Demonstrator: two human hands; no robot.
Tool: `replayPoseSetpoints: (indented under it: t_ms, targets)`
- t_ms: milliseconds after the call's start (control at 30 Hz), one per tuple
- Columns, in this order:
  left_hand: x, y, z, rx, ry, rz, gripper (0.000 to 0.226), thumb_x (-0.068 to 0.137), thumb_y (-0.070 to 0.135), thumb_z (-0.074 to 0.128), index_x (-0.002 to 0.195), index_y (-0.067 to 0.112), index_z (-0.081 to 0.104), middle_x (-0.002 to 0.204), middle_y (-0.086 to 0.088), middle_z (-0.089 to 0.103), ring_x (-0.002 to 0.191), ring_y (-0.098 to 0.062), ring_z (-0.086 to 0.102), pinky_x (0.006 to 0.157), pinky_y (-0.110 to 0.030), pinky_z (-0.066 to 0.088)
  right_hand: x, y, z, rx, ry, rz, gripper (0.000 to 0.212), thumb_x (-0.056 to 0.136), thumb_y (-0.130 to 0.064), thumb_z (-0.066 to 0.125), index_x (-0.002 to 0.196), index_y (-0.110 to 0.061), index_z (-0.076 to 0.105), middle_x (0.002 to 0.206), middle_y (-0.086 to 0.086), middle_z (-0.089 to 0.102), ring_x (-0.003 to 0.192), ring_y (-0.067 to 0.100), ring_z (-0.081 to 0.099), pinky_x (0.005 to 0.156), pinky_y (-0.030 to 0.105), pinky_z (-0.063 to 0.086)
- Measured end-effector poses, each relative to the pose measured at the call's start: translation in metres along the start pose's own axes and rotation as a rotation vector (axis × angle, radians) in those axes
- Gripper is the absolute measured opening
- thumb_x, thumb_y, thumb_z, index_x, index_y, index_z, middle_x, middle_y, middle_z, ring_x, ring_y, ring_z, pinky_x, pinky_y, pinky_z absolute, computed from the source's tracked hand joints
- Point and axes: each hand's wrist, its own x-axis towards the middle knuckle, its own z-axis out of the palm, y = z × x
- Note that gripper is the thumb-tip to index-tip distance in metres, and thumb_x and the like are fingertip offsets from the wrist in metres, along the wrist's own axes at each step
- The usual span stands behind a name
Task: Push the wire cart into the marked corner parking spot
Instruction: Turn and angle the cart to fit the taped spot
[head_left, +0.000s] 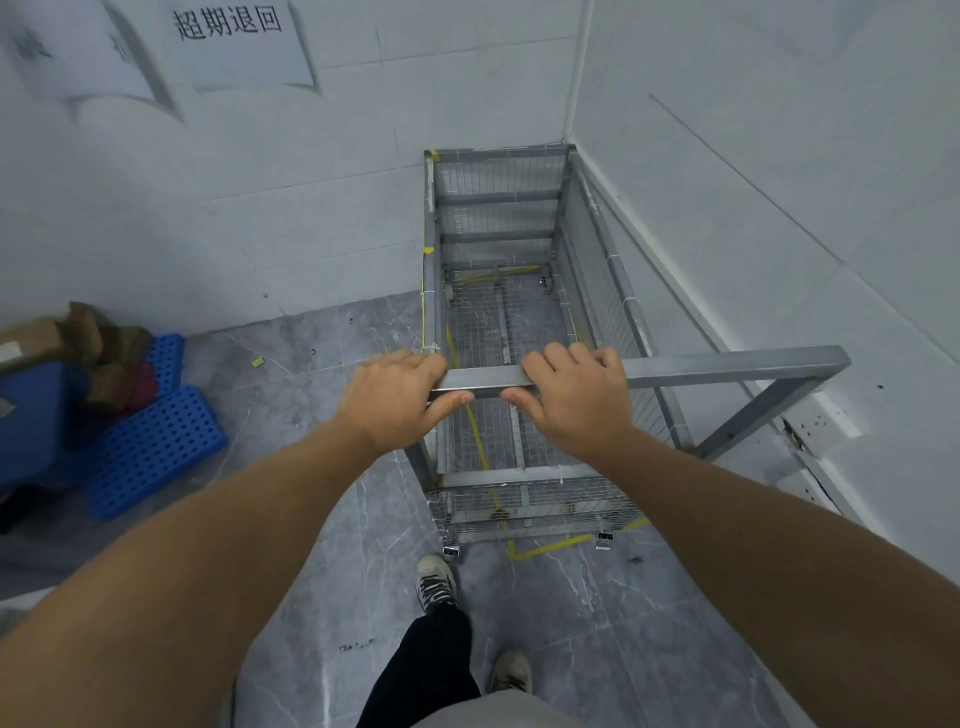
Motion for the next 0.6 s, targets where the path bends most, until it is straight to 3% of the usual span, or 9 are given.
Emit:
replayPoseSetpoints:
  t_ms: [433,500,600]
  targets:
    - [0.003,0.0006,0.0015,0.043,0.033,0.066,0.046,0.091,0.06,0.038,0.076,0.018,0.049,0.065,0.001,0.059,0.057,-0.021,0.054,0.048,-0.025,0.028,-0.0022,-0.0017,-0.0036,0.038,0.018,0.054,0.049,0.095,-0.067,0.037,0.091,-0.022,0.057,0.082,-0.003,0.058,0.076,0.022,0.052,0.073,0.039,0.033]
    - [0.0033,-0.0005,0.0007,0.027,0.012,0.074,0.043,0.092,0.059,0.037,0.081,0.02,0.051,0.07,0.003,0.06,0.061,-0.02,0.056,0.048,-0.026,0.03,-0.0027,-0.0019,-0.0041,0.05,0.007,0.07,0.049,0.095,-0.067,0.037,0.094,-0.023,0.06,0.083,-0.004,0.059,0.077,0.021,0.053,0.075,0.04,0.034]
    - [0.0019,-0.0052,-0.0001,-0.044,0.002,0.125,0.038,0.093,0.053,0.04,0.105,0.021,0.058,0.085,0.005,0.065,0.073,-0.019,0.061,0.053,-0.028,0.04,-0.004,-0.0025,-0.004,0.058,-0.023,0.096,0.053,0.095,-0.069,0.034,0.1,-0.024,0.063,0.087,-0.004,0.061,0.081,0.022,0.054,0.079,0.04,0.036]
